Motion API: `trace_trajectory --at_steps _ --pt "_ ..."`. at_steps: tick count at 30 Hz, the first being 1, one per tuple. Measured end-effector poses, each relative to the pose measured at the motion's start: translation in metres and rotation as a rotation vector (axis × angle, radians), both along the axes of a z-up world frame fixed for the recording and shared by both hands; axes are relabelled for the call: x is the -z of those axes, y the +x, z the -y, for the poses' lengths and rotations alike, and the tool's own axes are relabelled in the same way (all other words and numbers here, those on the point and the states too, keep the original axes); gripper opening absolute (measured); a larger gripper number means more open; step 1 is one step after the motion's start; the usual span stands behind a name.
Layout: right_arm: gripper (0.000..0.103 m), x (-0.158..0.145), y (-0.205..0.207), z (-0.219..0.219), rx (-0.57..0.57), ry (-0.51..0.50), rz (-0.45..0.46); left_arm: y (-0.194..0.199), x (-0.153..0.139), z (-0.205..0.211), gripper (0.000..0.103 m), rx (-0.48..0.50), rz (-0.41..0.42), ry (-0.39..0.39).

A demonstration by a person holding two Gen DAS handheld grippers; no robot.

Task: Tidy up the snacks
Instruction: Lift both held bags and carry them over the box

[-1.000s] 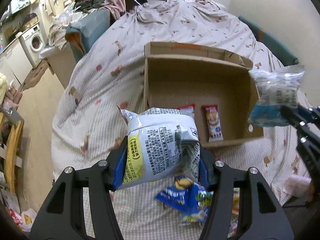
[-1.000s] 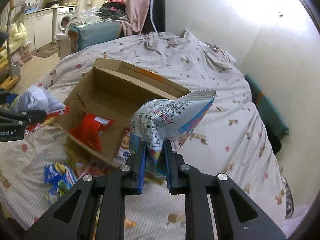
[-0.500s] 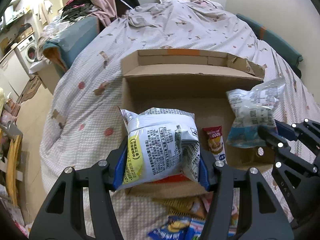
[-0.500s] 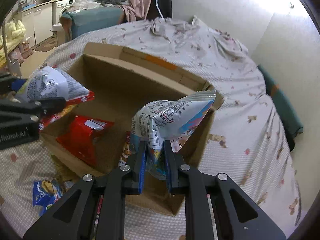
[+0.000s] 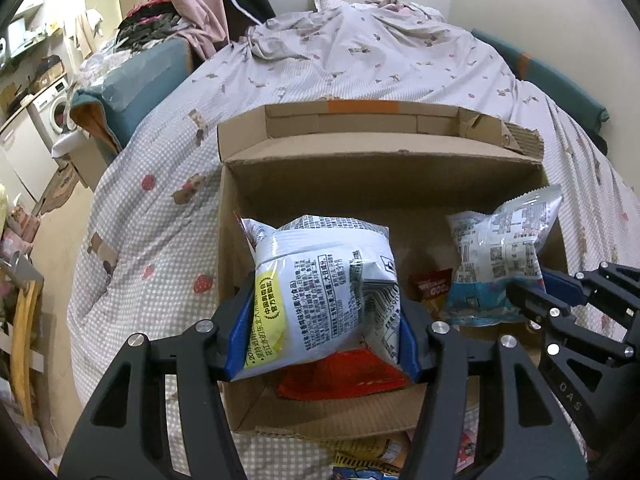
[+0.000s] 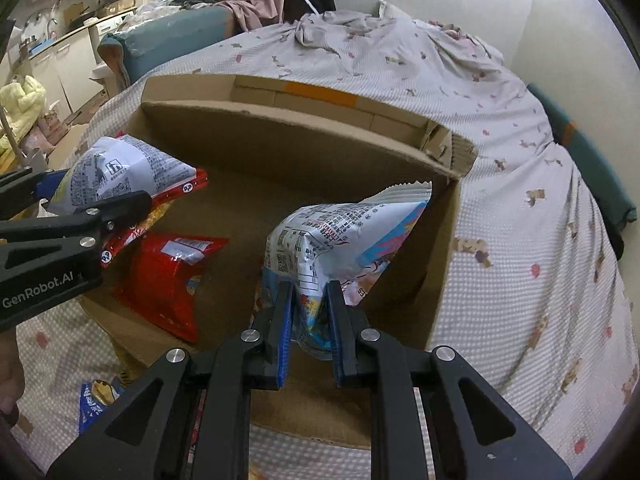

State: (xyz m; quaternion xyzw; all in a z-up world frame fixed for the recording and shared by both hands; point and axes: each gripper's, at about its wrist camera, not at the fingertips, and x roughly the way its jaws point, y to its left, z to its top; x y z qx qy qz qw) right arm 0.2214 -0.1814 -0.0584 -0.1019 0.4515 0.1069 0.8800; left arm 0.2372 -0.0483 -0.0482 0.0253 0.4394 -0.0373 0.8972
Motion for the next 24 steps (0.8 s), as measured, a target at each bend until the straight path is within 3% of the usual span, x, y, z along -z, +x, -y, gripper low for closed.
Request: trace_trajectory --at_steps 24 --pt "0.017 0.003 0.005 0.008 0.019 0.045 -0.015 -0.003 0.0 0.001 0.059 0.004 0.02 0.016"
